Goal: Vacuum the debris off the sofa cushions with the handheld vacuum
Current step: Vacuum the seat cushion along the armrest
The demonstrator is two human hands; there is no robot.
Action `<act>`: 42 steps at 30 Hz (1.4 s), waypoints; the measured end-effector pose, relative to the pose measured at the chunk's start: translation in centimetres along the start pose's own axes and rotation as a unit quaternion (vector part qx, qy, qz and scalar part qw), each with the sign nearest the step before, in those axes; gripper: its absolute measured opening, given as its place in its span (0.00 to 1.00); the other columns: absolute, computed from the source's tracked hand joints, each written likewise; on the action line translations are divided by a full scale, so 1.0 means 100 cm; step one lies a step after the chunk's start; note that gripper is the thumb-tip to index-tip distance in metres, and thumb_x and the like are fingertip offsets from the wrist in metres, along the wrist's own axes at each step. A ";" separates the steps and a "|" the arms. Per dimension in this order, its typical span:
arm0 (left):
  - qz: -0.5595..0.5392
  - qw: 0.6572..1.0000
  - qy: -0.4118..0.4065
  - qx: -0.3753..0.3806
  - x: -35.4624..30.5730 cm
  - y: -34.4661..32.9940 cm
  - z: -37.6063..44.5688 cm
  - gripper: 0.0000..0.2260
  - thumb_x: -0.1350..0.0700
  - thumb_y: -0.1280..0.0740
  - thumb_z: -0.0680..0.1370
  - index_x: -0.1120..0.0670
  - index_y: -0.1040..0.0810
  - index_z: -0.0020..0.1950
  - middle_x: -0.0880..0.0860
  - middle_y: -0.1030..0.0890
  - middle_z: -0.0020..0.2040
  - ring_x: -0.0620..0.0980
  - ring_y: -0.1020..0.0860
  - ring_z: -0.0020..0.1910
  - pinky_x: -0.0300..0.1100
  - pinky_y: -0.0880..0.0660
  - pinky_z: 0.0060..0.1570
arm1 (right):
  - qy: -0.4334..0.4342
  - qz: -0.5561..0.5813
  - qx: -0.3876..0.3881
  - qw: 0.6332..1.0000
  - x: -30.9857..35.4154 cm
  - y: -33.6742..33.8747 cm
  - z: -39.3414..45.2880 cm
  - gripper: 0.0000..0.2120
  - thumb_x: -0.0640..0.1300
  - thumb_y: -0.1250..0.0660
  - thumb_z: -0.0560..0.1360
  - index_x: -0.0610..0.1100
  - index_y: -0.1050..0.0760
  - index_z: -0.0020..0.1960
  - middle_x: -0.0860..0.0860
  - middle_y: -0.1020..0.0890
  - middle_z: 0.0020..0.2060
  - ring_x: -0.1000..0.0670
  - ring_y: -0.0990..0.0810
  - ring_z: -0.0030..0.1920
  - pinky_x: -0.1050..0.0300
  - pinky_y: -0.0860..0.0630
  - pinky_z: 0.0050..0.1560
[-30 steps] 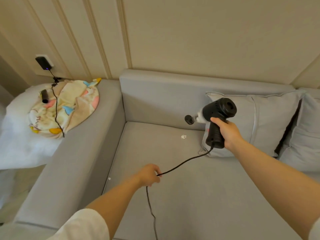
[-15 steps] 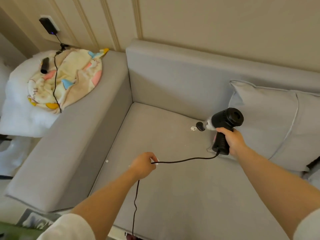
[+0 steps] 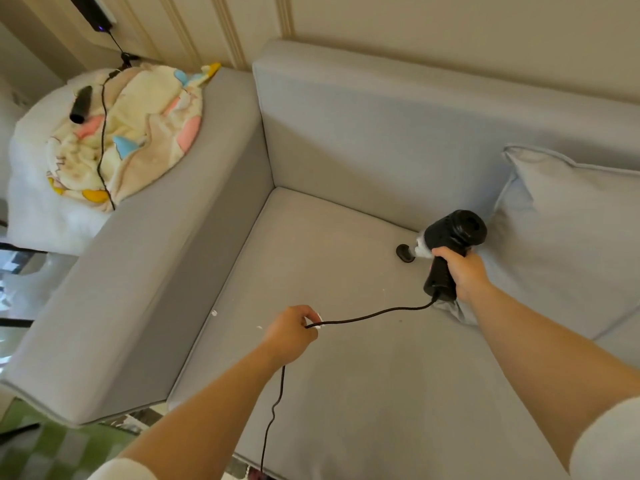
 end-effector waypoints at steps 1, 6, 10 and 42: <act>-0.001 1.000 0.001 -0.001 0.000 0.000 0.001 0.08 0.63 0.37 0.75 0.50 0.26 0.41 0.48 0.33 0.28 0.44 0.35 0.24 0.26 0.39 0.17 | 0.001 0.006 -0.007 1.000 -0.002 0.000 0.002 0.24 0.43 0.29 0.69 0.38 0.30 0.62 0.46 0.25 0.38 0.47 0.24 0.37 0.49 0.26 0.46; -0.001 1.000 -0.001 -0.001 -0.002 -0.001 0.005 0.06 0.64 0.37 0.75 0.54 0.24 0.47 0.49 0.33 0.29 0.45 0.35 0.25 0.25 0.39 0.16 | -0.015 0.004 0.008 1.000 -0.004 0.003 0.009 0.22 0.43 0.30 0.70 0.38 0.29 0.61 0.42 0.22 0.43 0.43 0.22 0.40 0.47 0.24 0.47; 0.005 1.000 0.000 0.009 -0.002 -0.005 0.004 0.07 0.63 0.37 0.75 0.55 0.23 0.49 0.48 0.33 0.30 0.45 0.34 0.26 0.25 0.40 0.16 | 0.008 -0.025 -0.007 1.000 -0.011 0.004 0.010 0.22 0.44 0.30 0.69 0.38 0.28 0.60 0.44 0.22 0.40 0.45 0.22 0.39 0.49 0.26 0.46; 0.014 0.999 0.018 0.029 0.026 -0.010 -0.038 0.08 0.64 0.38 0.75 0.55 0.23 0.52 0.48 0.34 0.32 0.44 0.35 0.27 0.31 0.38 0.25 | -0.022 -0.088 0.039 0.995 -0.067 0.019 -0.039 0.17 0.44 0.30 0.68 0.38 0.26 0.54 0.39 0.21 0.45 0.40 0.21 0.43 0.50 0.23 0.42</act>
Point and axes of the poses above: each hand's wrist, its own z-axis towards the middle knuckle, its own y-axis out of the back of the hand, x = y × z, the point moved 4 cm from there along z, towards the middle knuckle
